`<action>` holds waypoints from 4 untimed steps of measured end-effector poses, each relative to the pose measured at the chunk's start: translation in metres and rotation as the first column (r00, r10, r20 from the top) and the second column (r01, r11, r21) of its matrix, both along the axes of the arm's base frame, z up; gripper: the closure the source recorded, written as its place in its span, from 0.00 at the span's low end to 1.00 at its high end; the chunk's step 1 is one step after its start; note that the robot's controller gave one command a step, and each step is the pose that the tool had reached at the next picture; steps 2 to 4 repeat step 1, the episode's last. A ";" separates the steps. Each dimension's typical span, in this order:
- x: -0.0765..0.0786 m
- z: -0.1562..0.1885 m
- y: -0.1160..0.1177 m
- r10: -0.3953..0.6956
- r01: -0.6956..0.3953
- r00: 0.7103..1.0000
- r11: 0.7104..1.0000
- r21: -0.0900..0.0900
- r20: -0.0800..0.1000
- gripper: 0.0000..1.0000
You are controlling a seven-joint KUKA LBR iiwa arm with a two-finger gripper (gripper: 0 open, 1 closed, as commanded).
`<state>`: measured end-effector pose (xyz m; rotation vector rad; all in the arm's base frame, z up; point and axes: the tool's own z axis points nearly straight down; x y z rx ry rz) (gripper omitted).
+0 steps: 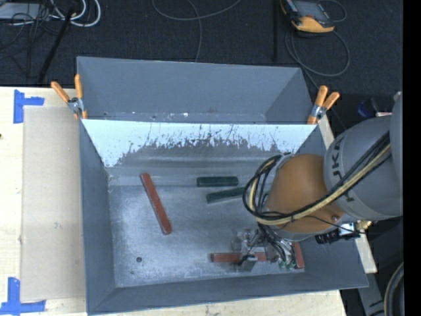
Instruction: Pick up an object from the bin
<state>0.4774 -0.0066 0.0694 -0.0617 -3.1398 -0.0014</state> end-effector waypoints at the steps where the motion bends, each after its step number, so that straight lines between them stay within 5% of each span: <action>1: 0.026 0.146 0.015 0.070 -0.070 0.997 0.998 -0.001 0.010 1.00; 4: 0.026 0.146 0.015 0.070 -0.070 0.997 0.998 -0.001 0.010 1.00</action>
Offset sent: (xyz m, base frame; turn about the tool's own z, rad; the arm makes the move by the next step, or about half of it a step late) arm 0.0237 0.0148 0.1424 -0.0742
